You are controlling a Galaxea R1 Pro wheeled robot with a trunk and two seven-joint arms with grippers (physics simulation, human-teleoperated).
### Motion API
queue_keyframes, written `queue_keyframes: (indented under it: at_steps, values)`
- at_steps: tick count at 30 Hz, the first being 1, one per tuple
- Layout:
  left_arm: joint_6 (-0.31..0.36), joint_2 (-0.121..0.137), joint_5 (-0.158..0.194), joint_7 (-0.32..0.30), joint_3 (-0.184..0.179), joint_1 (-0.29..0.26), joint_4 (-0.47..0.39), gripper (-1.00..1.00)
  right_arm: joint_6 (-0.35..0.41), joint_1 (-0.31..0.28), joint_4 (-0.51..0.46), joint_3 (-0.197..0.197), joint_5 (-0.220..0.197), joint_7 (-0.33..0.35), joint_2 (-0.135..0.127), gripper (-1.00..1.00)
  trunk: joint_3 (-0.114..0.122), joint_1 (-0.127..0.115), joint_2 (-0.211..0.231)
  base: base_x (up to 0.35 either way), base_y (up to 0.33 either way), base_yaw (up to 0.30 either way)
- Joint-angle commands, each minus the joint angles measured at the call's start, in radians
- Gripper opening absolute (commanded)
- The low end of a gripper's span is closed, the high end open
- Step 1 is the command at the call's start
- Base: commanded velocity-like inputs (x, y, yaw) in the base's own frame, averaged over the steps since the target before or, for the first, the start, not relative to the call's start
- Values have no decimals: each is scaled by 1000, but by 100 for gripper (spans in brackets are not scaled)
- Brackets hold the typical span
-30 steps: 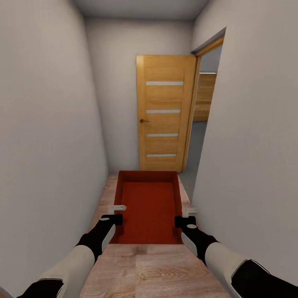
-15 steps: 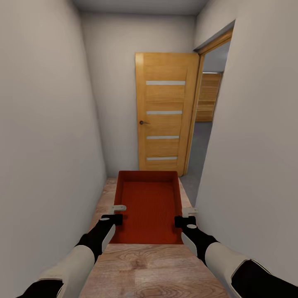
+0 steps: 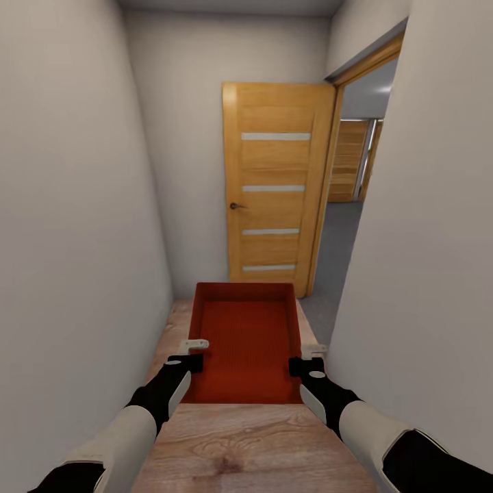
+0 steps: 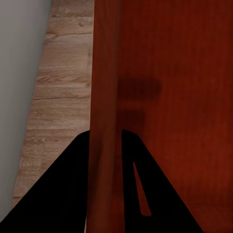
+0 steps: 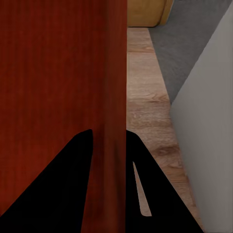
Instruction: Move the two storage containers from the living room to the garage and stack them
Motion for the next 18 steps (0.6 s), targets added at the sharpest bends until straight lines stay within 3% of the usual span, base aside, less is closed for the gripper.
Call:
queue_keyframes:
  at_steps: [1, 18]
  values:
    - [5, 44, 8, 5, -9, 0, 17, -100, -40, -2, -3, -12, 3, 1, 0, -100, -2, 1, -2, 323, 0, 0]
    - [5, 45, 9, 5, -9, 0, 17, -100, -40, -2, -3, -12, 3, 1, 0, -100, -2, 1, -2, 323, 0, 0]
